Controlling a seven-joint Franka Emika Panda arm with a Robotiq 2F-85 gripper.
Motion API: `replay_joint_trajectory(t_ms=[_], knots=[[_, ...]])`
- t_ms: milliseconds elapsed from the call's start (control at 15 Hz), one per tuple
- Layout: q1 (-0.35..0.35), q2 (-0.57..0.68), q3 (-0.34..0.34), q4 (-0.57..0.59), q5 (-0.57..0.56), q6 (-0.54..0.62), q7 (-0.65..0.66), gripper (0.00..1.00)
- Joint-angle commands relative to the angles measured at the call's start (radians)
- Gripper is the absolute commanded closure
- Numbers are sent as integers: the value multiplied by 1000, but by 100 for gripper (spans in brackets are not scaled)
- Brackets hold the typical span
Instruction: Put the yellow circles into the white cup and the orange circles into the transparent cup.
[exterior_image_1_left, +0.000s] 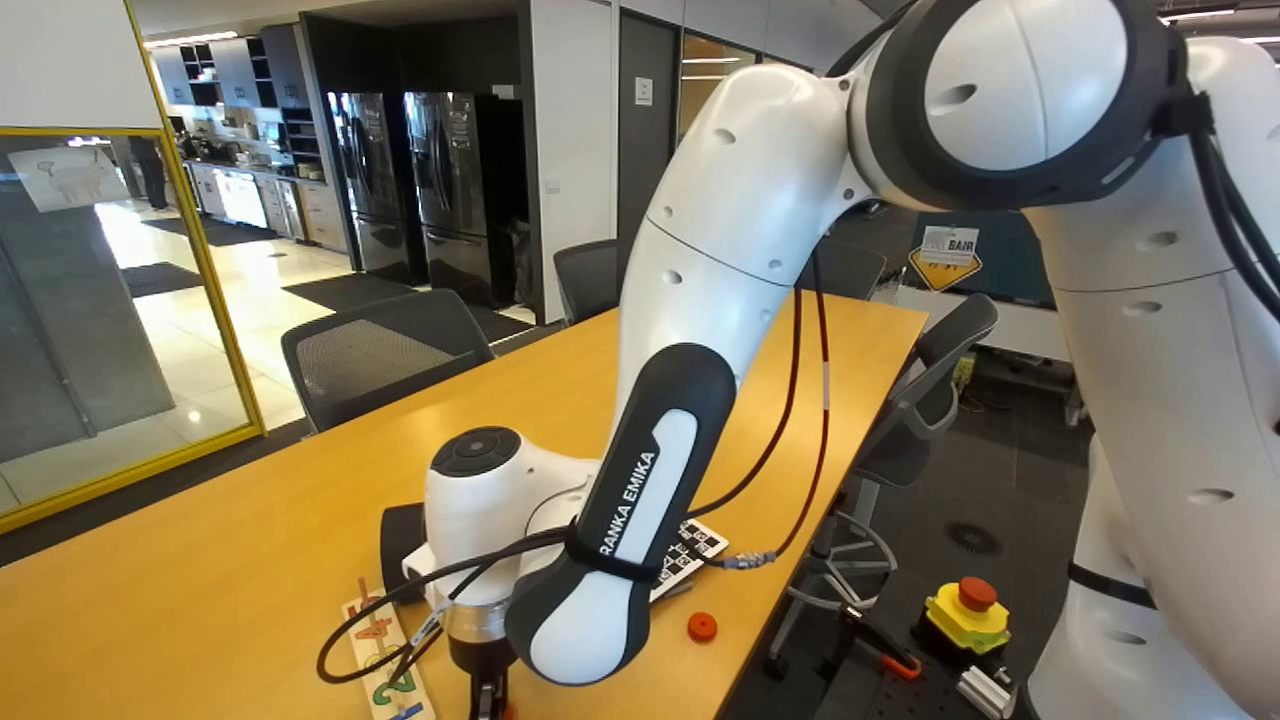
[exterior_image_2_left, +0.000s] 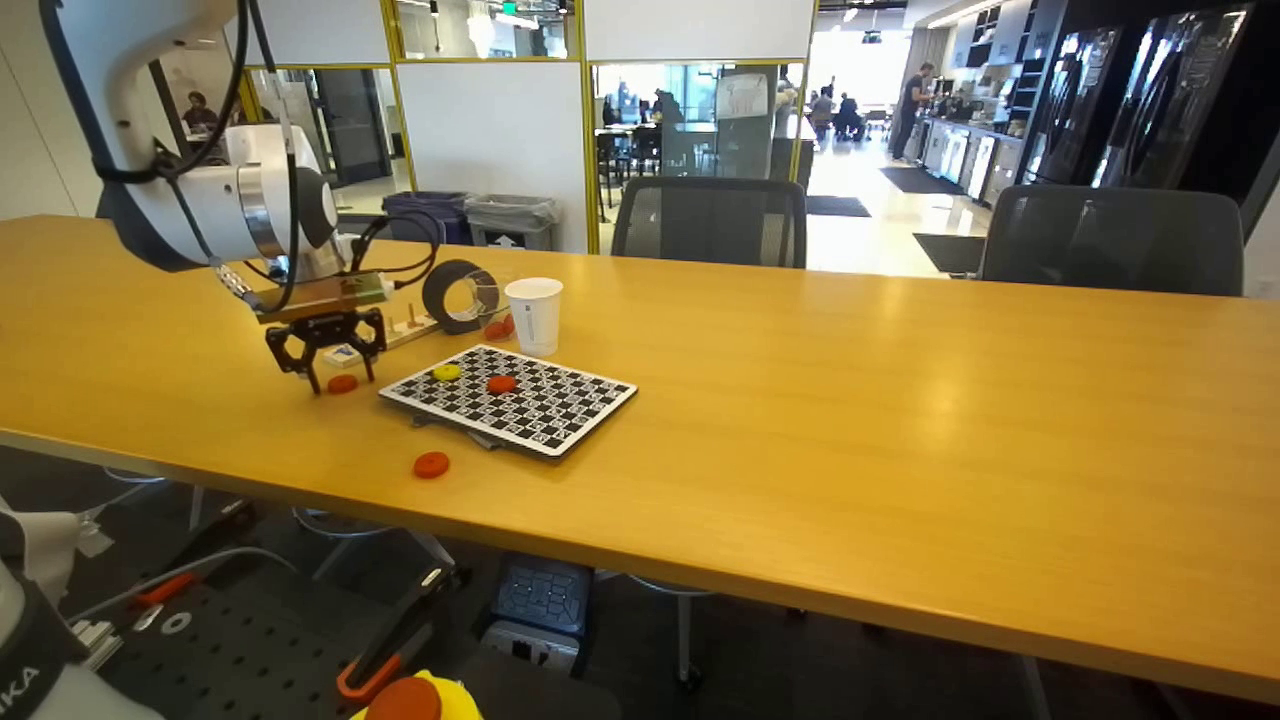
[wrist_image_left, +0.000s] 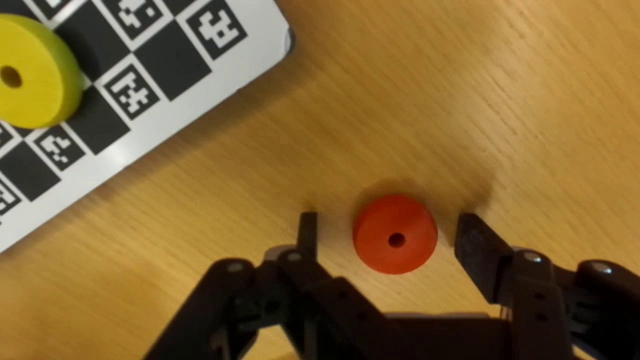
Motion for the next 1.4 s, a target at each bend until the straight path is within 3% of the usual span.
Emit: replay_joint_trajectory(t_ms=[0,267,667,1333], knots=[[20,11,-22,19,-11,11,-5,56],[31,1,-33,32,-15,-25,5,81],[18,-44,-60,91,-16,-140,5,79],[-42,-110,-80,310,-43,-337,-60,79]])
